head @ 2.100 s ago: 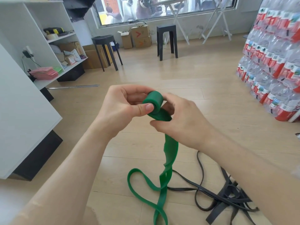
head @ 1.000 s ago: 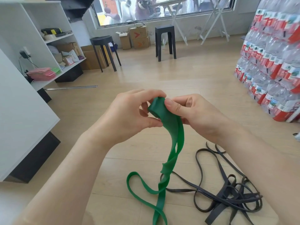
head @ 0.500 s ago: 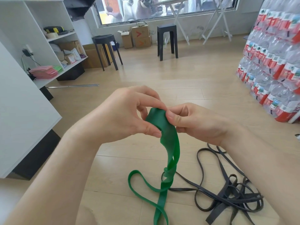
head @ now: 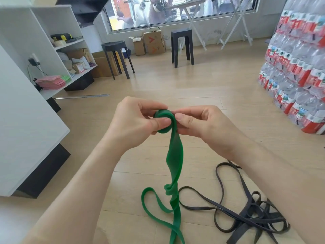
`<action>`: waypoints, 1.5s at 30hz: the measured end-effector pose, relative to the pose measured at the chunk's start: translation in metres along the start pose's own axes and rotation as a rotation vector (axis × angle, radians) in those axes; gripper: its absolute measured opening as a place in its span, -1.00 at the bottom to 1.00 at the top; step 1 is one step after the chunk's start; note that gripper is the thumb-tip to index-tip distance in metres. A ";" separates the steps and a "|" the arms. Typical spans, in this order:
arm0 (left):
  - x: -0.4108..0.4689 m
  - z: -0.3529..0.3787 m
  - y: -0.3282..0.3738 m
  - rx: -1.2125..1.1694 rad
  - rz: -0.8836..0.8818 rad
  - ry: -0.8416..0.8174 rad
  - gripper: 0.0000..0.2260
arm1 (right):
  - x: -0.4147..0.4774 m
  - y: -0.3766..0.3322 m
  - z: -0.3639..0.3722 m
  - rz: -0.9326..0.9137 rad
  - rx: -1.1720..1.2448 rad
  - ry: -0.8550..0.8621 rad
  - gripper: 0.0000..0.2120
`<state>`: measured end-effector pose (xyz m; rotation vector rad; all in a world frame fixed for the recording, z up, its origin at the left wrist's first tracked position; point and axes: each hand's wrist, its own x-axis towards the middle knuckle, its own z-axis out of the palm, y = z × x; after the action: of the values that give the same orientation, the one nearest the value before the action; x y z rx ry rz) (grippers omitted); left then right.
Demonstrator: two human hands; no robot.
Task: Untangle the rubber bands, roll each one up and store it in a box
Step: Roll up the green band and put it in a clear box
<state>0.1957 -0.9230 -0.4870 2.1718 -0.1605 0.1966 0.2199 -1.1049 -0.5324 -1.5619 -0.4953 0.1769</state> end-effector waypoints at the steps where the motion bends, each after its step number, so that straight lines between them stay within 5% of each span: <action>1: 0.000 0.000 0.000 -0.038 -0.009 0.010 -0.74 | -0.001 -0.001 -0.001 0.009 0.036 -0.029 -0.78; 22: 0.005 0.020 -0.005 -0.565 0.013 0.026 -0.71 | 0.000 -0.031 -0.010 -0.069 -0.130 0.024 -0.69; 25: 0.010 0.028 -0.015 -0.771 0.033 -0.170 -0.63 | 0.004 -0.038 -0.013 -0.135 -0.040 0.120 -0.72; 27: 0.006 0.043 -0.026 -0.526 -0.026 -0.492 -0.55 | 0.008 -0.047 -0.020 -0.156 0.134 0.185 -0.73; 29: 0.001 0.058 -0.041 -0.107 -0.141 -0.824 -0.75 | 0.009 -0.057 -0.031 -0.190 0.237 0.235 -0.74; 30: 0.001 0.063 -0.050 0.032 -0.166 -0.842 -0.87 | 0.009 -0.060 -0.036 -0.201 0.257 0.259 -0.75; 32: 0.011 0.054 -0.062 0.244 -0.186 -0.591 -0.88 | 0.007 -0.059 -0.048 -0.199 0.271 0.314 -0.79; 36: 0.031 -0.004 -0.049 0.562 0.164 0.566 -0.80 | 0.007 -0.043 -0.057 -0.173 0.244 0.390 -0.78; 38: 0.026 -0.024 -0.040 0.580 0.322 0.782 -0.73 | 0.010 -0.035 -0.053 -0.169 0.240 0.360 -0.77; 40: 0.023 -0.029 -0.048 0.781 0.164 0.580 -0.82 | 0.011 -0.031 -0.048 -0.158 0.222 0.344 -0.75; 42: 0.019 -0.031 -0.065 0.989 -0.196 0.072 -0.86 | 0.010 -0.025 -0.042 -0.128 0.191 0.320 -0.74; 45: 0.016 -0.027 -0.076 1.117 -0.534 -0.542 -0.57 | 0.009 -0.009 -0.024 -0.065 0.043 0.231 -0.72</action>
<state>0.2239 -0.8581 -0.5294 3.2176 0.3111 -0.7980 0.2356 -1.1236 -0.5201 -1.4994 -0.3569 -0.0426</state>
